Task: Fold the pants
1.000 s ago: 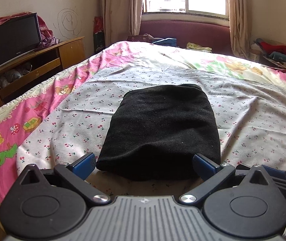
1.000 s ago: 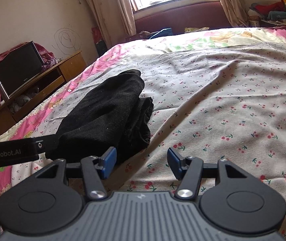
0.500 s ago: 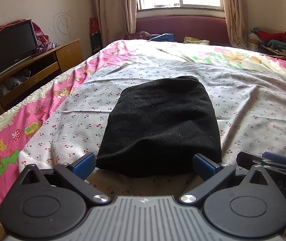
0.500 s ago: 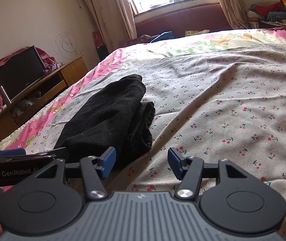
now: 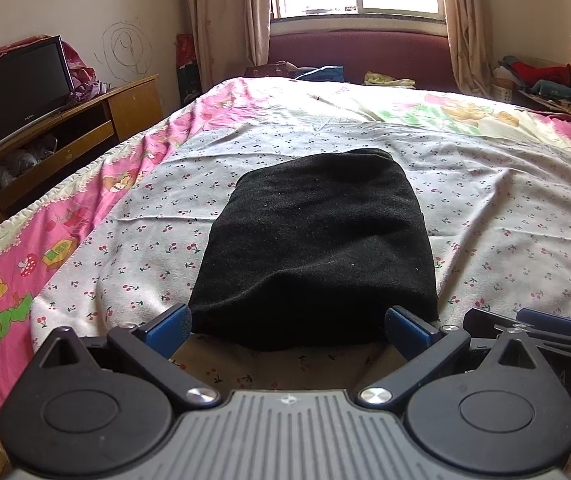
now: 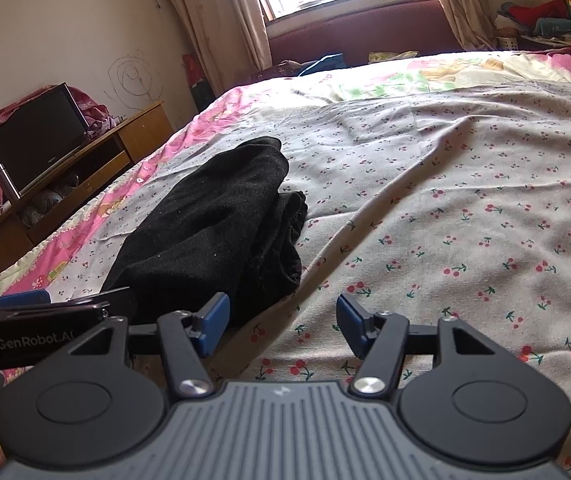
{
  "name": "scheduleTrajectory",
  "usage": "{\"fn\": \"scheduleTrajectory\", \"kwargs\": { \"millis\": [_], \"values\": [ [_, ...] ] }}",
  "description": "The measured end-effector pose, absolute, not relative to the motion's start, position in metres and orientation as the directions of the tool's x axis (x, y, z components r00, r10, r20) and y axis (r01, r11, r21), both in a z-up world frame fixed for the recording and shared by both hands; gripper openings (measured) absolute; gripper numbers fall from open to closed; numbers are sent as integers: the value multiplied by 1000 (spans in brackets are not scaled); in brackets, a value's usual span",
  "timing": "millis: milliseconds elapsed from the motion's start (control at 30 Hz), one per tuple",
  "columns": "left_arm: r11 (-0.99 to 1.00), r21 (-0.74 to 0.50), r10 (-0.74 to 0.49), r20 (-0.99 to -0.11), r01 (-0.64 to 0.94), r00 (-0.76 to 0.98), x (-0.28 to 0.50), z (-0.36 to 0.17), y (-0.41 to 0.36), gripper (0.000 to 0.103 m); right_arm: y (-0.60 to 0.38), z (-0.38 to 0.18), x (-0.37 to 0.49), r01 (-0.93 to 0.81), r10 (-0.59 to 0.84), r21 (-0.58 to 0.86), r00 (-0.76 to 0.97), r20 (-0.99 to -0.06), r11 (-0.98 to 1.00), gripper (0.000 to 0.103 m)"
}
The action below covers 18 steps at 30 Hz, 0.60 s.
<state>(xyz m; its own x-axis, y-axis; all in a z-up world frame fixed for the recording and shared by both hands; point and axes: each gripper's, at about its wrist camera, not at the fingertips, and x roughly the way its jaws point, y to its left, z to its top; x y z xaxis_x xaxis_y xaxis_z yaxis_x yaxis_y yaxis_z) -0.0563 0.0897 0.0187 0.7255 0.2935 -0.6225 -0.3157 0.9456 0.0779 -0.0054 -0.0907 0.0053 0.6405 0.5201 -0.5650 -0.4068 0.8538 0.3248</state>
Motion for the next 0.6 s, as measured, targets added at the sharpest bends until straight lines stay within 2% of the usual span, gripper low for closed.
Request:
{"fn": "scheduleTrajectory", "kwargs": {
  "millis": [600],
  "values": [
    [950,65,275,-639,-307,718,-54,15,90,103,-92,3,-4,-395,513,328,636,-576,858,61]
  ]
}}
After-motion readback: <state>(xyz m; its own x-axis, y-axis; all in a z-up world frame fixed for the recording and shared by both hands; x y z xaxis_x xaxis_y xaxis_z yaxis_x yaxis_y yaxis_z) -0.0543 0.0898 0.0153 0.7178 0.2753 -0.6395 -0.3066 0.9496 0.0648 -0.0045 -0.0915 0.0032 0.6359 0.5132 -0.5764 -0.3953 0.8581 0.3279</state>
